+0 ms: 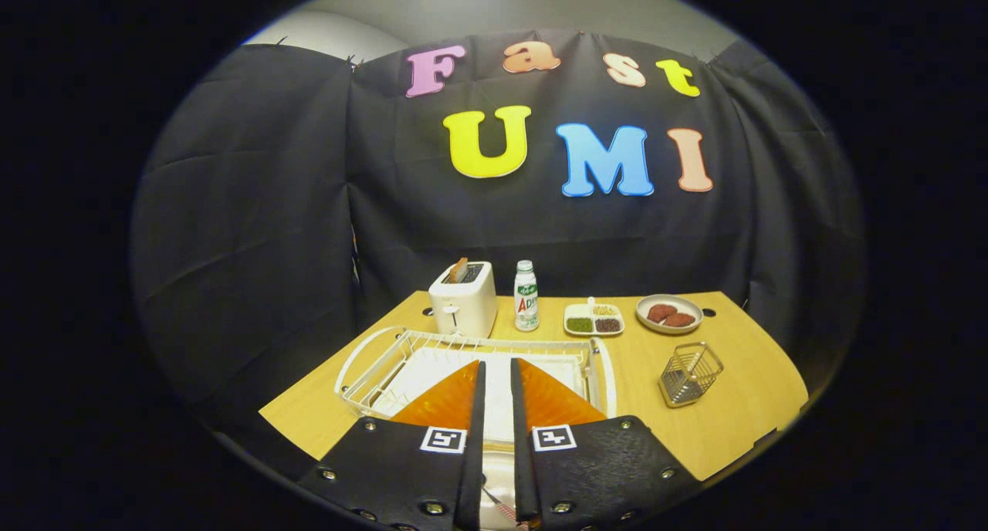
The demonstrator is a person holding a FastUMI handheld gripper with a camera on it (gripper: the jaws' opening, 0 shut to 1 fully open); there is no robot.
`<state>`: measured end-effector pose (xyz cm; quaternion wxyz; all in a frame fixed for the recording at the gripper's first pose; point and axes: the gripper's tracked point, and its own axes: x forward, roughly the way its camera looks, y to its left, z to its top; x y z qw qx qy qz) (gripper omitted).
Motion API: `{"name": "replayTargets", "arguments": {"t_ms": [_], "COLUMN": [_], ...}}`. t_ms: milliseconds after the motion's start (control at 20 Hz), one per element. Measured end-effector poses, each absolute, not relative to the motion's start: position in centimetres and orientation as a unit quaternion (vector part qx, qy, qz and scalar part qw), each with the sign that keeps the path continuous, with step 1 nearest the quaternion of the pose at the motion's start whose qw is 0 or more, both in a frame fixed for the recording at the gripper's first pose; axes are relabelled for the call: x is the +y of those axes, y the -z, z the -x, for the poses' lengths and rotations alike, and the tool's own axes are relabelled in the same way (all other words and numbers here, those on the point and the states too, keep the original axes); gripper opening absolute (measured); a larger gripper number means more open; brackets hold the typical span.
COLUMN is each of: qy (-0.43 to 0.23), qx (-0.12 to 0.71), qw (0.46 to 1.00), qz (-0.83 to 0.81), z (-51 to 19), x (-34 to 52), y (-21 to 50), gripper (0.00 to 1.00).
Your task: Take the plate from the dish rack, then take the spoon from the basket and place it into the plate.
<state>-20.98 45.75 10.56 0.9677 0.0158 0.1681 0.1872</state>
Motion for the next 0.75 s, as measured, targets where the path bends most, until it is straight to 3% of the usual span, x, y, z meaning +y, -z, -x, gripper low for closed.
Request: {"name": "replayTargets", "arguments": {"t_ms": [350,750], "qy": [-0.132,-0.072], "qx": [0.075,0.047], "qw": [0.988,0.996], "qz": [-0.040,-0.039], "z": [16.8,13.7], "x": [41.3,35.8], "y": [-19.8,-21.9], "gripper": [0.17,0.17]}}
